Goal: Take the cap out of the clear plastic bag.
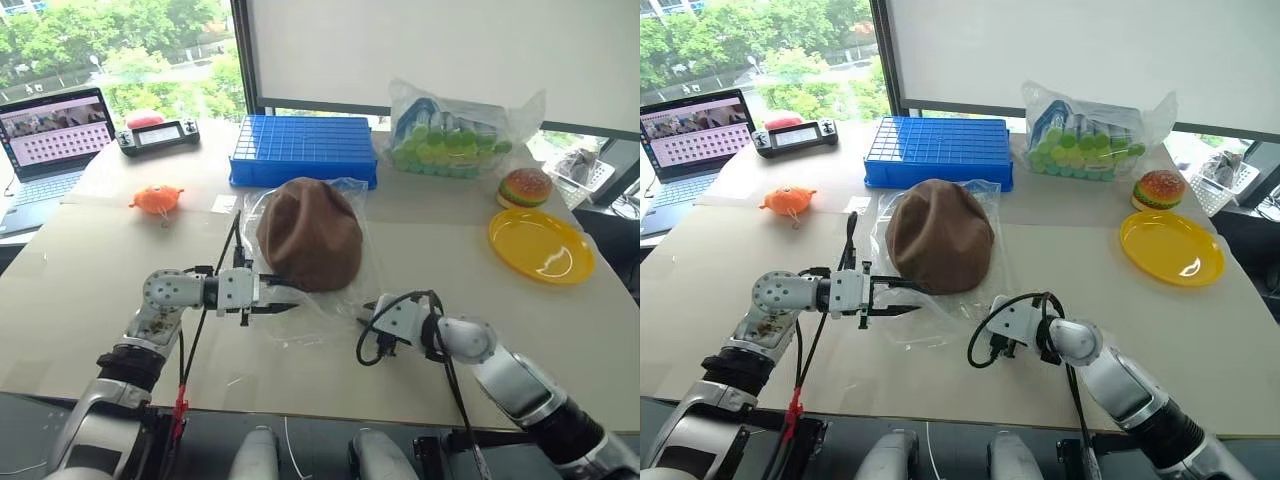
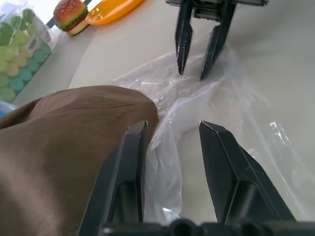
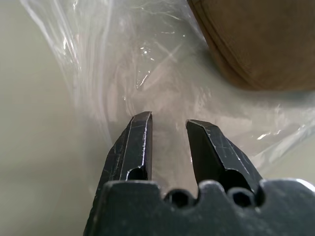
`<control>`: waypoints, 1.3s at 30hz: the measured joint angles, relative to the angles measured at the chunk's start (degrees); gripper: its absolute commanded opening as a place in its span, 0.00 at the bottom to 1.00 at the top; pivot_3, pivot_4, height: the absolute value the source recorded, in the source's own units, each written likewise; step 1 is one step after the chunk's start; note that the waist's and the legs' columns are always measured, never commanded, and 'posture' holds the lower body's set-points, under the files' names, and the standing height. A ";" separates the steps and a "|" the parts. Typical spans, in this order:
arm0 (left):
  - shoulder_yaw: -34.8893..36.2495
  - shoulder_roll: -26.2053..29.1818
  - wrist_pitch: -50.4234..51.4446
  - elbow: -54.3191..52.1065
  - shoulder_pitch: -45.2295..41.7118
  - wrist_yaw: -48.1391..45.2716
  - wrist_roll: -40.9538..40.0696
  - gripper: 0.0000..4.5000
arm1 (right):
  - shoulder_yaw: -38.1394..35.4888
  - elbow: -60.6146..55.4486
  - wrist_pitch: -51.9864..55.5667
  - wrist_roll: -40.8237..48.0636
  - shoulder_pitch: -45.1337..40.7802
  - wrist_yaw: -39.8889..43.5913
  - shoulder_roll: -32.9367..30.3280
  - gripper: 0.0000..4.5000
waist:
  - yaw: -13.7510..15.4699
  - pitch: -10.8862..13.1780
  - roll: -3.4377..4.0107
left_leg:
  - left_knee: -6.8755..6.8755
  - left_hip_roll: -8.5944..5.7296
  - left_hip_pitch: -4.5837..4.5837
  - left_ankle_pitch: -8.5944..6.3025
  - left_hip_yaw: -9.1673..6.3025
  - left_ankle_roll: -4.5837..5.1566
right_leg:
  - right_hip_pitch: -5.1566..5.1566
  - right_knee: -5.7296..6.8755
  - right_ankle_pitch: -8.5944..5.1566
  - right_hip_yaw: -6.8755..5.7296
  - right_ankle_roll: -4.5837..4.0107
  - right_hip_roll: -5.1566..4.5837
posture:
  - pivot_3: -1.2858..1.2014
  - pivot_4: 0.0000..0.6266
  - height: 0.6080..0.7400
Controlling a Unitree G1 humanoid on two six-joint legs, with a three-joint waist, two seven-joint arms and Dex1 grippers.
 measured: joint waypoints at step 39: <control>4.69 -1.38 23.96 -11.07 4.12 2.63 -6.83 0.39 | -13.36 -9.51 11.55 10.52 2.48 3.50 5.61 0.35 | 0.23 0.45 0.12 | 0.08 -0.02 -0.85 0.01 -0.02 0.00 | -0.84 0.03 0.13 -0.01 -0.20 0.00 | 0.52 0.24 0.92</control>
